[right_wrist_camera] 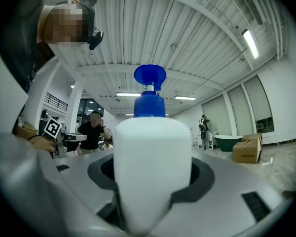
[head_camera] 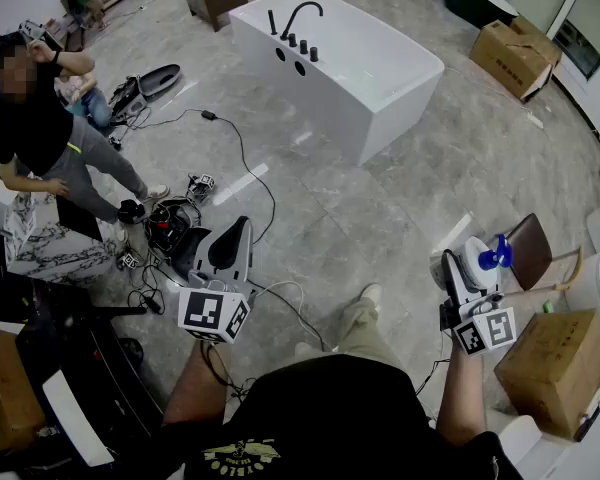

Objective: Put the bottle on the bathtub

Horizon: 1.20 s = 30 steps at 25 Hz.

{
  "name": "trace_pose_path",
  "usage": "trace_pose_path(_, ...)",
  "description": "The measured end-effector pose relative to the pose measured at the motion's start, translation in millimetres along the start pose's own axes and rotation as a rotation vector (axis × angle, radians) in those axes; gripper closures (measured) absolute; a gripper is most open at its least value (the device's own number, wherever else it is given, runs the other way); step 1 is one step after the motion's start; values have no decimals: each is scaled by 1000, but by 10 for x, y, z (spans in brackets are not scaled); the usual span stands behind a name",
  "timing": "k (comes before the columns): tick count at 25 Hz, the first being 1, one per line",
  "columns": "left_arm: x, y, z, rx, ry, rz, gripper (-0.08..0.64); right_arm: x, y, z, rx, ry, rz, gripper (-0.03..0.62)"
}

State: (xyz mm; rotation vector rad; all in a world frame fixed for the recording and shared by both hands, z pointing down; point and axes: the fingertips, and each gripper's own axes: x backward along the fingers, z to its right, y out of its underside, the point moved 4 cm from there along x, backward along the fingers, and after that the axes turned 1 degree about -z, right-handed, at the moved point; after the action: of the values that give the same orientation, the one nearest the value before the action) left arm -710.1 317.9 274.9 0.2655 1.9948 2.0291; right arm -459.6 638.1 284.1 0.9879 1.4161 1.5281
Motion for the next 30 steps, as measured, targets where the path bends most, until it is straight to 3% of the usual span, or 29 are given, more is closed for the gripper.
trace_pose_path(5,-48,-23,140,3,29,10,549,69,-17,-58,-8,-21,-18,331)
trace_pose_path(11,-525,-37,335,-11,58,4,549,-62,-65,226,42,-35,-17,331)
trace_pose_path(21,-1654,-403,565,-67,-27,60,549,-692,-90,1331,34,-80,-4,332)
trace_pose_path(30,-2317,-558,945,-74,-100,46,549,-1005,-69,2235,-15,-158,-8,332)
